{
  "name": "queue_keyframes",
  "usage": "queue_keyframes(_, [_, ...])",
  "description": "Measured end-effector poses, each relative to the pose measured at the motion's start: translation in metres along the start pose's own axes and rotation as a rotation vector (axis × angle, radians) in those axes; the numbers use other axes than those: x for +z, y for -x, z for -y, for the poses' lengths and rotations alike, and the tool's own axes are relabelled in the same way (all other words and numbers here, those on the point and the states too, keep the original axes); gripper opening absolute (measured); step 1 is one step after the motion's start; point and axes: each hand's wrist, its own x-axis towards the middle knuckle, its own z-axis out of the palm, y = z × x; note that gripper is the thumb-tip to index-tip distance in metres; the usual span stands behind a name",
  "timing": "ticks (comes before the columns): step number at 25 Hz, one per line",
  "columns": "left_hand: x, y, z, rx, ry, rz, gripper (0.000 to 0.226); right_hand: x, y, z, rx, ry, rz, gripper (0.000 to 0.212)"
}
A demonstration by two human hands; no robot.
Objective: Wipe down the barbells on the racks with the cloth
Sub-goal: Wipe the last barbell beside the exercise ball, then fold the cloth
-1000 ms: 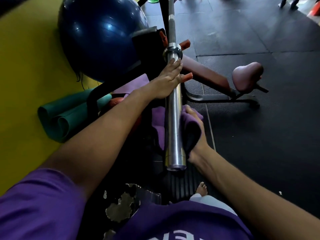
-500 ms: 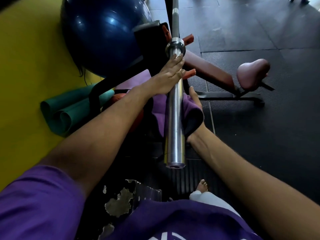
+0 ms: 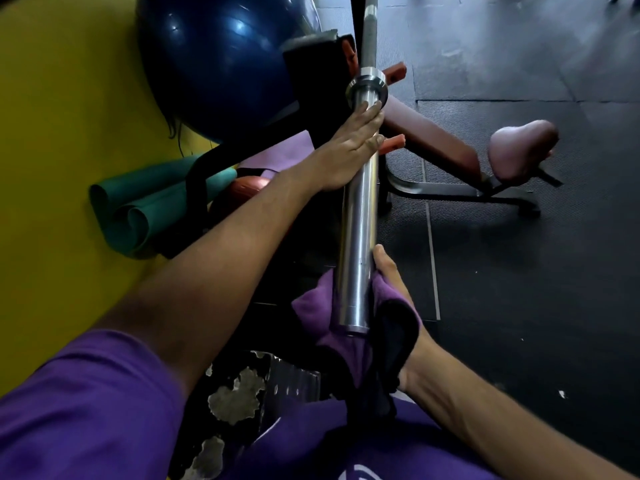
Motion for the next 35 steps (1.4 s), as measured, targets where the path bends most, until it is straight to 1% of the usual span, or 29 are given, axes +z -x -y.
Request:
queue_keyframes(2, [0.001, 0.001, 0.0, 0.036, 0.112, -0.096, 0.057, 0.0, 0.0, 0.001, 0.069, 0.012, 0.009, 0.056])
queue_keyframes(3, [0.002, 0.003, 0.002, 0.031, 0.226, -0.191, 0.057, -0.002, 0.0, 0.001, 0.059, 0.018, 0.0, 0.054])
queue_keyframes(4, [0.007, 0.008, 0.005, -0.014, 0.38, -0.322, 0.056, -0.004, 0.002, 0.003, 0.037, 0.022, -0.018, 0.052])
queue_keyframes(6, [0.027, 0.024, 0.024, -0.165, 0.736, -0.595, 0.049, -0.019, 0.009, 0.008, -0.006, 0.034, -0.052, 0.04])
queue_keyframes(7, [0.04, 0.033, 0.032, -0.254, 0.864, -0.669, 0.043, -0.027, 0.015, 0.011, -0.01, 0.034, -0.079, 0.031])
queue_keyframes(8, [0.057, 0.044, 0.044, -0.358, 0.949, -0.661, 0.037, -0.037, 0.022, 0.016, -0.021, 0.042, -0.116, 0.025])
queue_keyframes(9, [0.072, 0.053, 0.047, -0.454, 1.025, -0.573, 0.032, -0.05, 0.028, 0.022, -0.036, 0.057, -0.159, 0.02])
queue_keyframes(10, [0.091, 0.061, 0.046, -0.543, 1.116, -0.436, 0.029, -0.061, 0.034, 0.03, -0.051, 0.086, -0.212, 0.017])
queue_keyframes(11, [0.112, 0.067, 0.037, -0.627, 1.225, -0.289, 0.031, -0.07, 0.04, 0.037, -0.064, 0.103, -0.256, 0.015])
queue_keyframes(12, [0.134, 0.071, 0.026, -0.667, 1.221, -0.146, 0.033, -0.079, 0.047, 0.046, -0.074, 0.099, -0.278, 0.016])
queue_keyframes(13, [0.156, 0.076, 0.007, -0.692, 1.128, -0.067, 0.041, -0.087, 0.055, 0.056, -0.082, 0.078, -0.269, 0.024])
queue_keyframes(14, [0.18, 0.078, -0.014, -0.69, 1.089, -0.02, 0.05, -0.097, 0.065, 0.066, -0.1, 0.054, -0.261, 0.036])
queue_keyframes(15, [0.203, 0.082, -0.036, -0.633, 1.126, 0.056, 0.056, -0.109, 0.074, 0.077, -0.131, 0.044, -0.266, 0.045])
queue_keyframes(16, [0.223, 0.085, -0.058, -0.613, 1.233, 0.162, 0.062, -0.123, 0.085, 0.089, -0.161, 0.06, -0.297, 0.05])
queue_keyframes(18, [0.255, 0.08, -0.117, -0.616, 1.405, 0.39, 0.07, -0.166, 0.116, 0.119, -0.236, 0.118, -0.435, 0.042])
queue_keyframes(19, [0.271, 0.073, -0.148, -0.595, 1.426, 0.493, 0.067, -0.194, 0.135, 0.132, -0.27, 0.138, -0.504, 0.036])
queue_keyframes(21, [0.299, 0.051, -0.201, -0.486, 1.276, 0.611, 0.05, -0.254, 0.179, 0.154, -0.34, 0.163, -0.627, 0.03])
queue_keyframes(22, [0.316, 0.038, -0.228, -0.427, 1.191, 0.658, 0.041, -0.286, 0.205, 0.162, -0.388, 0.184, -0.688, 0.027])
queue_keyframes(23, [0.332, 0.024, -0.252, -0.393, 1.129, 0.668, 0.034, -0.313, 0.23, 0.17, -0.437, 0.223, -0.742, 0.023])
queue_keyframes(25, [0.364, -0.003, -0.303, -0.371, 1.08, 0.688, 0.028, -0.366, 0.284, 0.182, -0.529, 0.3, -0.838, 0.016])
queue_keyframes(26, [0.381, -0.015, -0.333, -0.349, 1.055, 0.706, 0.026, -0.392, 0.314, 0.187, -0.565, 0.313, -0.884, 0.016])
queue_keyframes(29, [0.437, -0.039, -0.424, -0.27, 1.028, 0.779, 0.026, -0.464, 0.394, 0.189, -0.655, 0.324, -1.007, 0.023])
queue_keyframes(32, [0.491, -0.053, -0.496, -0.183, 0.968, 0.844, 0.03, -0.509, 0.451, 0.186, -0.725, 0.305, -1.123, 0.018])
queue_keyframes(34, [0.536, -0.056, -0.532, -0.062, 0.832, 0.861, 0.025, -0.532, 0.481, 0.181, -0.759, 0.25, -1.232, 0.014])
queue_keyframes(35, [0.558, -0.057, -0.547, 0.032, 0.721, 0.828, 0.025, -0.545, 0.49, 0.179, -0.771, 0.209, -1.298, 0.012])
